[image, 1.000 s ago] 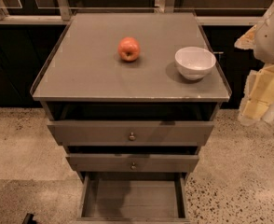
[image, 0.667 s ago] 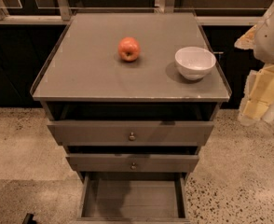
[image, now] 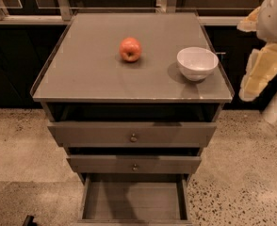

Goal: Place apple into bottom drawer

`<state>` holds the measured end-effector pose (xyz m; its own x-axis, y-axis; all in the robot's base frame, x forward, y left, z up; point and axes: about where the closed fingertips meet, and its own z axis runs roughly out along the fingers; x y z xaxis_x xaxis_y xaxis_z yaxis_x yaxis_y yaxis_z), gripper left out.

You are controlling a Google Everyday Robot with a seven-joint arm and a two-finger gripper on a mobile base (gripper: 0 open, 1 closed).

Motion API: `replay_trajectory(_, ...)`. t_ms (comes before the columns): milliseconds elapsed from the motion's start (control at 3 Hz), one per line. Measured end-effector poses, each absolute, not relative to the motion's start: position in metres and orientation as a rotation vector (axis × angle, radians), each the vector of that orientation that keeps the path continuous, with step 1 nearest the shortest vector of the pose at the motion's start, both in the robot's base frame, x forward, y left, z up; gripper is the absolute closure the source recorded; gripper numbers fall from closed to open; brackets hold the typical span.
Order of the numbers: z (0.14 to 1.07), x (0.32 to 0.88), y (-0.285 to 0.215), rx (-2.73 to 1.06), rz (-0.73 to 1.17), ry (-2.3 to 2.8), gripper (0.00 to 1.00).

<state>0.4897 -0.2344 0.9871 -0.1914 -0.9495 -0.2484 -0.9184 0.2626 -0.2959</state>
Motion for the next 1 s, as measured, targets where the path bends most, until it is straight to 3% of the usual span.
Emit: replay_trajectory(1000,0.992,0.645,-0.212,-1.554,0.1,2.003,0.0)
